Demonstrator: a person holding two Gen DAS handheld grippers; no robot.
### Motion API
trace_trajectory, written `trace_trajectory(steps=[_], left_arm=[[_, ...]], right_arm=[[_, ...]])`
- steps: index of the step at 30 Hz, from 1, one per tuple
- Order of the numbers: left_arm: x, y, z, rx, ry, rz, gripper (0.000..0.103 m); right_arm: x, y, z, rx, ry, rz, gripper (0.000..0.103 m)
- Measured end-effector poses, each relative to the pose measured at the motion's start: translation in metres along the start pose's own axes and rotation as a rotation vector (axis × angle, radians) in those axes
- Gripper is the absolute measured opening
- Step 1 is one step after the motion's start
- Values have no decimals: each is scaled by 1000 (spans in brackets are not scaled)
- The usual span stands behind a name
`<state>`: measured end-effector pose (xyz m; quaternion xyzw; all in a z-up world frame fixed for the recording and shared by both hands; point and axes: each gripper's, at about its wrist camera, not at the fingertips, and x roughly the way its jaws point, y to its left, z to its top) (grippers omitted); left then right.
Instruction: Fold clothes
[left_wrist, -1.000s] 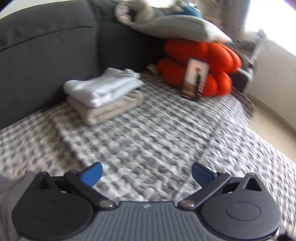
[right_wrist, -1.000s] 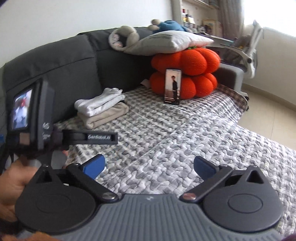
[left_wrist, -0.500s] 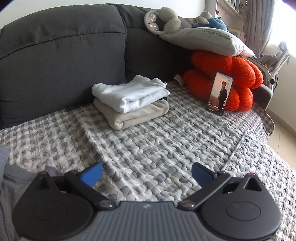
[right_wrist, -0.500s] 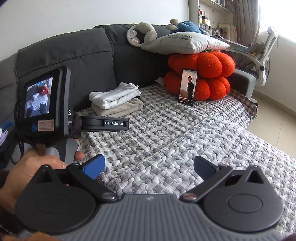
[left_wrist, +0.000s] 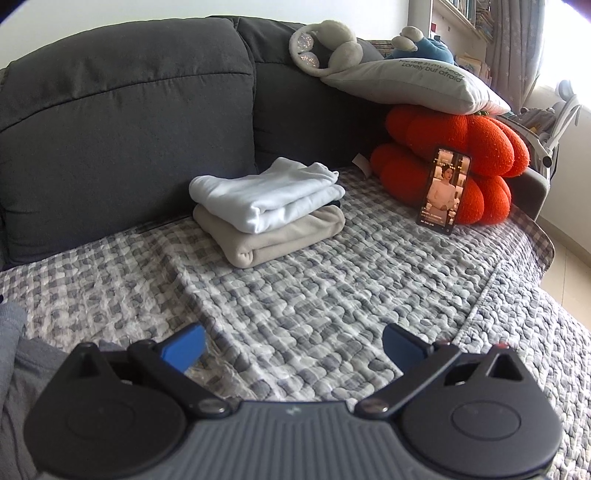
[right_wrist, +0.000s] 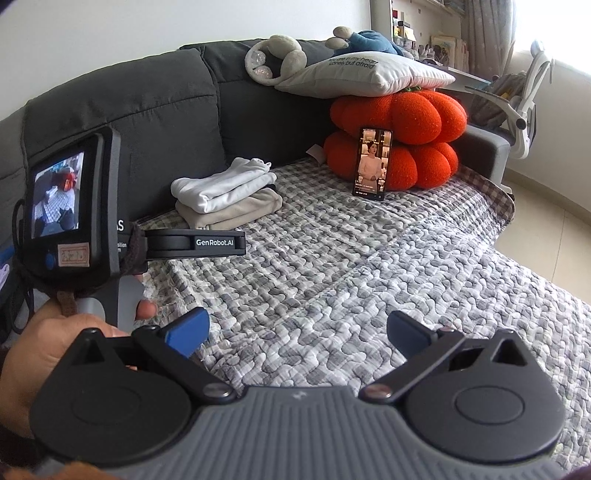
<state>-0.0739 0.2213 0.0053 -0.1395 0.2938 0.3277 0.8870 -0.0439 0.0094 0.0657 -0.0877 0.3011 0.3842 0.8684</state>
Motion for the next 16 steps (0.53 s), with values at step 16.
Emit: trace_trajectory(steps=[16], left_arm=[[-5, -33, -4, 81, 34, -182, 103]], right_arm=[[-2, -16, -4, 9, 10, -64, 103]])
